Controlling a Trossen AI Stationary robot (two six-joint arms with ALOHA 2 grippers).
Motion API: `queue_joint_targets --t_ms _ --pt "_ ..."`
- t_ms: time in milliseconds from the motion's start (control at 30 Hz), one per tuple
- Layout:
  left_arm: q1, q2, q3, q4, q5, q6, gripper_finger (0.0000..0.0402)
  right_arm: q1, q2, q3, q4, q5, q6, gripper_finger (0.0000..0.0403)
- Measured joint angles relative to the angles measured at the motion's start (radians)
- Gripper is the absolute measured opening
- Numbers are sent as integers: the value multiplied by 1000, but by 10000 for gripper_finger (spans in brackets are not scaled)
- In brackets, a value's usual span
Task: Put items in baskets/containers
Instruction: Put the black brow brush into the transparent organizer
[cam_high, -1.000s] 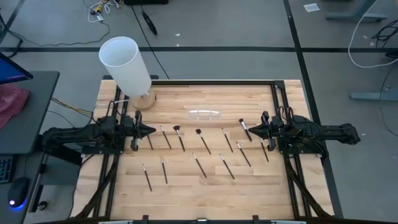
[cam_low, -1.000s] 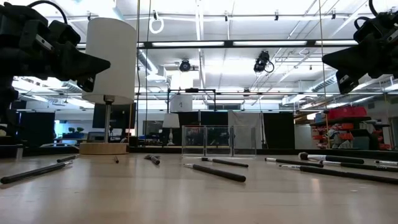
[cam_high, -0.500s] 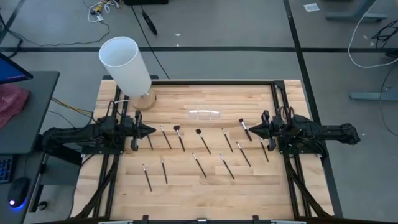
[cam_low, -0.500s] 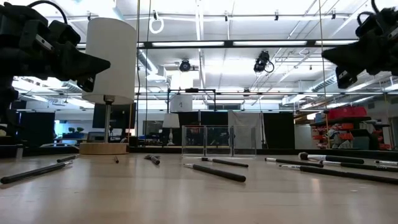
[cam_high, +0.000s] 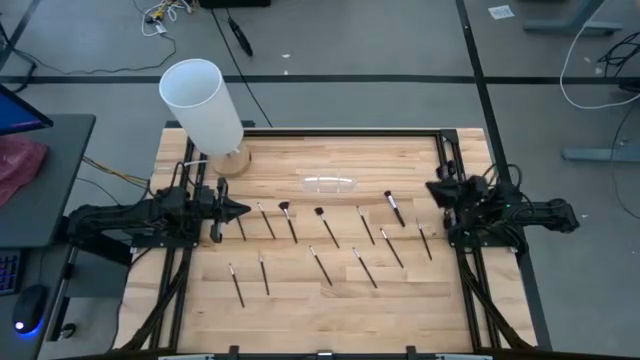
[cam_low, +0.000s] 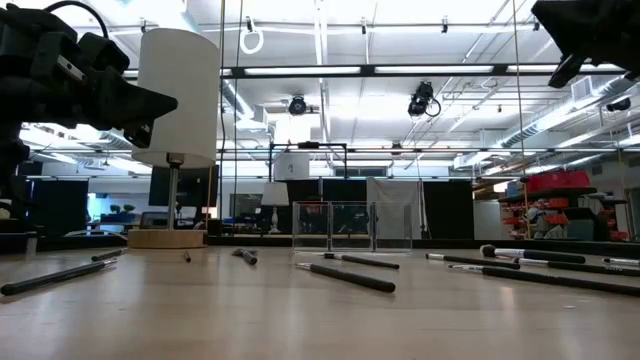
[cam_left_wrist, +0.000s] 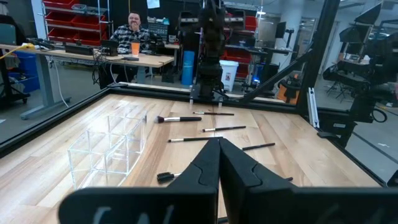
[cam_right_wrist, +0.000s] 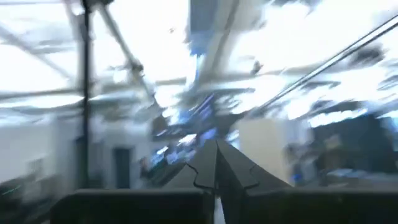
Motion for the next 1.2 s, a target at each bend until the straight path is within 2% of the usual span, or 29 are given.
queue_joint_targets --t_ms 100,233,467,567,767,1000,1200 --pt "0 0 0 0 0 0 5 0 15 0 1 106 -17 13" --pt "0 0 0 0 0 0 5 0 95 0 -5 154 32 13" --pt "0 0 0 0 0 0 5 6 350 9 -9 277 200 13" --pt "0 0 0 0 0 0 5 26 486 51 -7 289 262 13" --pt "0 0 0 0 0 0 5 102 761 206 -64 348 275 13" --pt "0 0 0 0 0 0 5 192 1058 451 -229 425 278 16" --pt "0 0 0 0 0 0 5 267 1296 653 -322 461 283 60"
